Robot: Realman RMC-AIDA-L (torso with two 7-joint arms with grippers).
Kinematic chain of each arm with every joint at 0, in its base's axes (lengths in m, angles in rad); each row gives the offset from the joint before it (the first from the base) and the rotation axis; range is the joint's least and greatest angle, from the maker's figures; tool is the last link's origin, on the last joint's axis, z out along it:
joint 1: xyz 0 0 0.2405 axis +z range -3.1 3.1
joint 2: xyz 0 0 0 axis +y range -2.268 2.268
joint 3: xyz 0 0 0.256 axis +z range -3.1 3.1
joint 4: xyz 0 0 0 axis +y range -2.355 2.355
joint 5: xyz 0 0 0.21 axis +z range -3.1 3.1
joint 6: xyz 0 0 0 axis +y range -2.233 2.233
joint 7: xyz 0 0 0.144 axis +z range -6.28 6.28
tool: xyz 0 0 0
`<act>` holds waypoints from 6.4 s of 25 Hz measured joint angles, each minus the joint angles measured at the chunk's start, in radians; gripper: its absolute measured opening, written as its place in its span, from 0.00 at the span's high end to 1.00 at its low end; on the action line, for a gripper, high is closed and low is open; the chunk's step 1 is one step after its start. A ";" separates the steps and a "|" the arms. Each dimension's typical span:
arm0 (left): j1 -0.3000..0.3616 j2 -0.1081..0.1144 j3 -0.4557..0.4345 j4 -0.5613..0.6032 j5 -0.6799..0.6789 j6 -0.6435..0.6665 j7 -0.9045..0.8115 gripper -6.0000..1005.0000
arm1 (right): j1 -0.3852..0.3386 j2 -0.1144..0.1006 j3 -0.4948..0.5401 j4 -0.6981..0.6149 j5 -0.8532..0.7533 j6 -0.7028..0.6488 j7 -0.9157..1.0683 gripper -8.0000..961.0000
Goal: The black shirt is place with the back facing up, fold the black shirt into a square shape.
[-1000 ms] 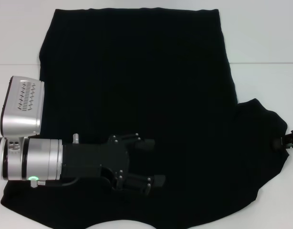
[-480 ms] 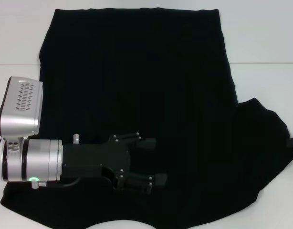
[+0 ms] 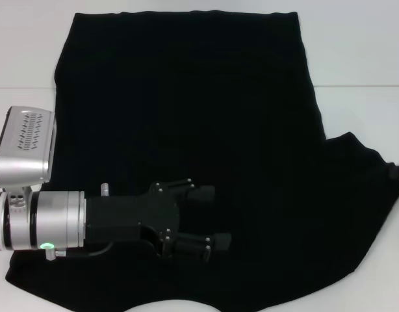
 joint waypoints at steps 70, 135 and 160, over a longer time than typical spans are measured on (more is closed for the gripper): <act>0.175 0.053 -0.253 0.380 0.157 -0.034 -0.670 0.06 | 0.161 0.136 -0.284 0.012 0.275 -0.125 -0.246 0.23; 0.201 0.065 -0.382 0.449 0.528 -0.072 -0.762 0.96 | -0.079 -0.030 -0.277 -0.005 0.276 -0.305 -0.166 0.22; 0.189 0.074 -0.405 0.426 0.515 -0.085 -0.762 0.94 | -0.040 0.026 -0.278 0.008 0.107 -0.310 -0.161 0.34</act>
